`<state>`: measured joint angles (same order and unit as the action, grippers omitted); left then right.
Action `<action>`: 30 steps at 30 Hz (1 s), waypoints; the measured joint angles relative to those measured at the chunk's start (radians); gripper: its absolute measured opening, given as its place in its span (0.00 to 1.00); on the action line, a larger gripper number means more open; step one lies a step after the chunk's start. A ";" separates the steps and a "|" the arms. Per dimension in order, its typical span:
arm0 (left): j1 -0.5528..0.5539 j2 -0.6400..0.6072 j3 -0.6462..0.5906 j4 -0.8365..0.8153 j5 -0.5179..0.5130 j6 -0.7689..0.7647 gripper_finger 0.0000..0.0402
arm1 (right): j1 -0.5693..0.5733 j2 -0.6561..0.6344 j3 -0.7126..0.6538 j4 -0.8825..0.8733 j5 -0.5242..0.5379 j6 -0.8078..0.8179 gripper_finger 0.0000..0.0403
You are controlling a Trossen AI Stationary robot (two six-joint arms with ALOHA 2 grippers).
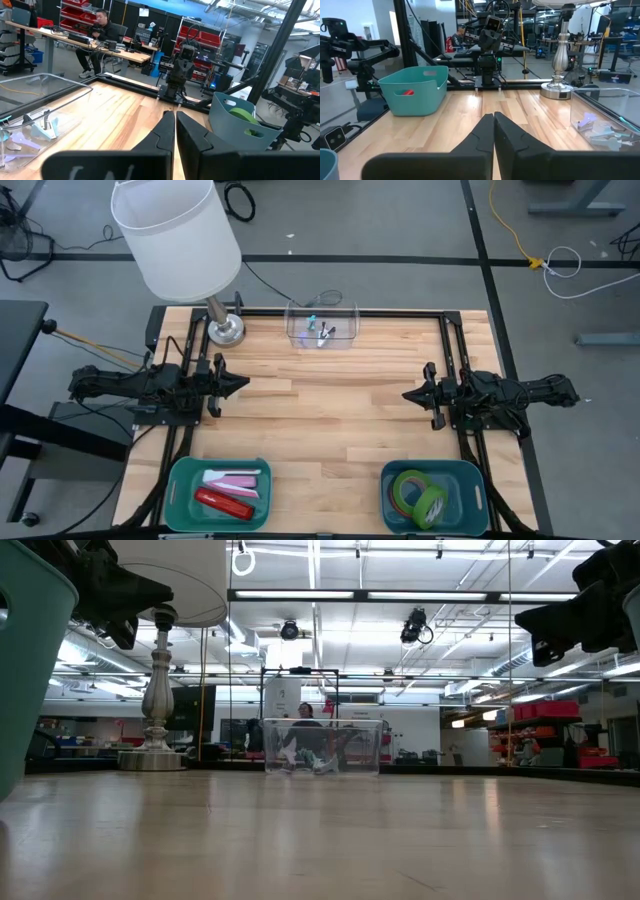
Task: Pick and place Stapler, Stapler remover, tape
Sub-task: Return to Home Position
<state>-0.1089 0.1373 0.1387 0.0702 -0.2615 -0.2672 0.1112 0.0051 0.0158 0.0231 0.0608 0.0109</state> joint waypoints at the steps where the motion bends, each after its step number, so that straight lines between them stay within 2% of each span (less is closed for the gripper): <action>1: 0.000 0.000 0.000 0.000 0.000 0.000 0.05 | 0.000 0.000 0.000 0.000 0.000 0.000 0.04; 19: 0.000 0.000 0.000 0.000 0.000 0.000 0.05 | 0.000 0.000 0.000 0.000 0.001 0.003 0.04; 24: 0.000 0.000 0.000 -0.001 0.000 0.063 0.05 | 0.000 0.000 0.000 0.000 0.001 0.003 0.04; 30: 0.000 0.000 0.000 -0.001 0.000 0.069 0.05 | 0.000 0.000 0.000 0.000 0.002 0.003 0.04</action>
<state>-0.1088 0.1371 0.1390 0.0692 -0.2611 -0.1979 0.1108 0.0051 0.0162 0.0227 0.0624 0.0138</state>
